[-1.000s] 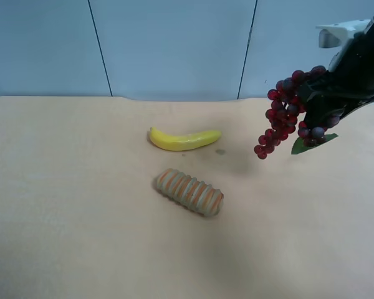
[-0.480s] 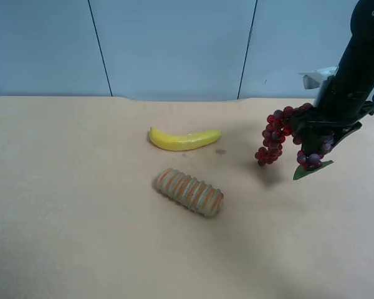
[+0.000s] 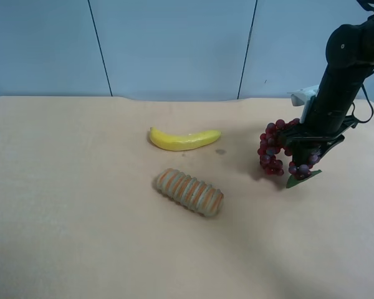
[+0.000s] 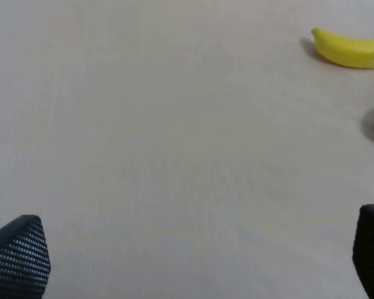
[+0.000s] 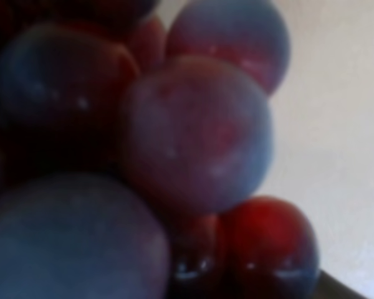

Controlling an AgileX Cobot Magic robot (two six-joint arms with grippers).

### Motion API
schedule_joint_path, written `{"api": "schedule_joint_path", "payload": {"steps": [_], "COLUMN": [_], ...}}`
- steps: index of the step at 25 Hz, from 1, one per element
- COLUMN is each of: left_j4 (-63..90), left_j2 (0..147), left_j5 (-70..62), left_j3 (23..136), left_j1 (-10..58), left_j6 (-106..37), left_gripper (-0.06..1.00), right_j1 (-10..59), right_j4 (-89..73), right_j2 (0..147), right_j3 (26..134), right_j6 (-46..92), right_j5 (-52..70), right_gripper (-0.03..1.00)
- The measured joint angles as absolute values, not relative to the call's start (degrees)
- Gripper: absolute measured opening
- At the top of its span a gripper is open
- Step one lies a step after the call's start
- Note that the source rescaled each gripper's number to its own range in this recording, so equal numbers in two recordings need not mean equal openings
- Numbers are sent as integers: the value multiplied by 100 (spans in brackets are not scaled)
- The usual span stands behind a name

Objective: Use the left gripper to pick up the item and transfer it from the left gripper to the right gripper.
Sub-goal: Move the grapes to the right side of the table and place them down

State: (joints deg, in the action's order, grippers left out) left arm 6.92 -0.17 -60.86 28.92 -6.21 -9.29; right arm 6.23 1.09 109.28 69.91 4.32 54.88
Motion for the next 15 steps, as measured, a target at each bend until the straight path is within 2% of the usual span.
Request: {"api": "schedule_joint_path", "payload": {"steps": [11,12,13,15], "left_j4": [692,692,692,692], "left_j2": [-17,-17,-17,-17], "left_j5": [-6086,-6086,-6086,-6086], "left_j3": [2892,2892,2892,2892], "left_j1": [-621,-621,-621,-621], "left_j6": [-935,-935,-935,-935], "left_gripper": [100,100,100,100], "right_j1": [623,623,623,623], "right_j4": [109,109,114,113], "right_j2": [11105,11105,11105,11105], "right_j3": [6991,6991,6991,6991], "right_j6": [432,426,425,352], "right_j5": [5008,5008,5008,5004], "right_gripper": [0,4,16,64]}}
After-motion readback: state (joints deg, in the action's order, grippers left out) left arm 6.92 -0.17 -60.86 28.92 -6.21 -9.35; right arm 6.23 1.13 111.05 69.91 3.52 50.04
